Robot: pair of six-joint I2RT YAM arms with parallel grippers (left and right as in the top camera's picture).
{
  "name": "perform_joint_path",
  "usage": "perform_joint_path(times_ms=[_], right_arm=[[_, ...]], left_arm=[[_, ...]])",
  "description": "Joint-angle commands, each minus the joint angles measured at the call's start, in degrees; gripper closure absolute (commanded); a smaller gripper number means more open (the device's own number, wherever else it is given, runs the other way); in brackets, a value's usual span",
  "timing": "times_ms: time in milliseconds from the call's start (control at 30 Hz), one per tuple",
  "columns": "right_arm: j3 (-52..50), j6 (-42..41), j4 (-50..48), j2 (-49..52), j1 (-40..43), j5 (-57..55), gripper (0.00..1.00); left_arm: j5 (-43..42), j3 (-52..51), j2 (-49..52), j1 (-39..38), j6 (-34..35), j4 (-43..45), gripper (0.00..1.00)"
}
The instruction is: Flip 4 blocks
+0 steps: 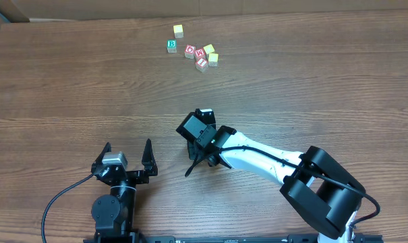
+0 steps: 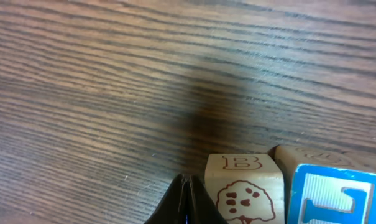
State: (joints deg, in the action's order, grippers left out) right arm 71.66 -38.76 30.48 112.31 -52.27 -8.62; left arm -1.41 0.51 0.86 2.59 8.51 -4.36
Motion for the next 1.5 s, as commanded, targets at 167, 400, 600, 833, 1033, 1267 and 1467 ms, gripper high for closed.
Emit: perform_joint_path(times_ms=[167, 400, 600, 833, 1033, 1267, 1467], right_arm=[[0.0, 0.2, -1.4, 0.0, -0.4, -3.4, 0.96], [4.0, 1.9, 1.4, -2.2, -0.4, -0.1, 0.96], [5.0, 1.6, 6.5, -6.0, -0.4, 5.0, 0.96], [0.7, 0.6, 8.2, -5.7, -0.5, 4.6, 0.96], [-3.2, -1.0, 6.1, -5.7, -0.4, 4.2, 0.96], [-6.2, -0.9, 1.5, -5.7, -0.4, 4.0, 0.96], [-6.8, -0.9, 0.9, -5.7, -0.4, 1.1, 0.96]], left_arm=[[0.3, -0.2, -0.6, -0.3, -1.2, -0.1, 0.00], [0.3, -0.2, -0.6, -0.3, -1.2, -0.1, 0.00], [0.3, -0.2, -0.6, -0.3, -1.2, -0.1, 0.00], [0.3, -0.2, -0.6, -0.3, -1.2, -0.1, 0.00], [0.3, -0.2, -0.6, -0.3, -1.2, -0.1, 0.00], [0.3, -0.2, -0.6, -0.3, -1.2, -0.1, 0.00], [0.3, -0.2, -0.6, -0.3, -1.2, -0.1, 0.00]])
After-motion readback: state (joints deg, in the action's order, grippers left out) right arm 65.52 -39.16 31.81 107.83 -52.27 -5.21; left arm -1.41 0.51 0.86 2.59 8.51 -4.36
